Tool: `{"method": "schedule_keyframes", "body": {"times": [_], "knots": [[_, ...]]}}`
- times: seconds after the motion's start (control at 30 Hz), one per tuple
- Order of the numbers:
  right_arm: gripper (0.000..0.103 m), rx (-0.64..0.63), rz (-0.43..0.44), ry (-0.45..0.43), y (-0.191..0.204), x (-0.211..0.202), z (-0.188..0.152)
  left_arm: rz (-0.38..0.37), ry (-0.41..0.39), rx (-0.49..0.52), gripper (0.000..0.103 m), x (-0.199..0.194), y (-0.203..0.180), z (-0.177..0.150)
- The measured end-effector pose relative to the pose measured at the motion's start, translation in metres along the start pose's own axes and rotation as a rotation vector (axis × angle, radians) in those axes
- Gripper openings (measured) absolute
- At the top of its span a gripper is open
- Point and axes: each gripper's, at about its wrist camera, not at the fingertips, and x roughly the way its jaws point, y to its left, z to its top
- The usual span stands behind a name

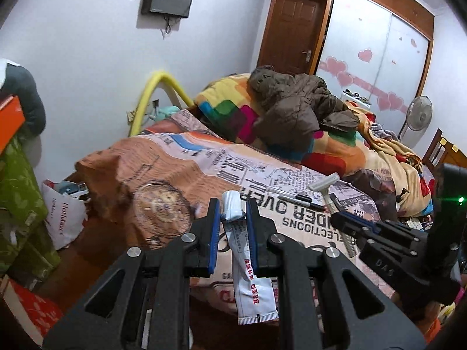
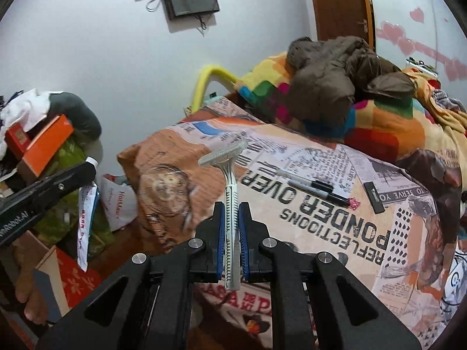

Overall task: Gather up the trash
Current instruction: 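Lift the toothpaste tube and razor and carry both over the white bin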

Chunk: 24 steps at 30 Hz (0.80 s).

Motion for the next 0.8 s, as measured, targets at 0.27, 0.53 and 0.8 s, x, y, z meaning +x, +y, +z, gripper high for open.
{"method": "schedule_keyframes", "body": {"times": [0.27,0.53,0.8], "knots": [[0.009,-0.036,0.067,0.013,0.042,-0.008,-0.006,0.049,-0.01,-0.035,0.017,-0.037,0.035,-0.013],[0.009,-0.093,0.133,0.076,0.09,0.005,-0.024,0.104,0.021,-0.076,0.017,-0.052,0.077,-0.036],[0.009,-0.144,0.193,0.186,0.135,0.039,-0.052,0.159,0.095,-0.127,0.017,-0.047,0.121,-0.073]]}}
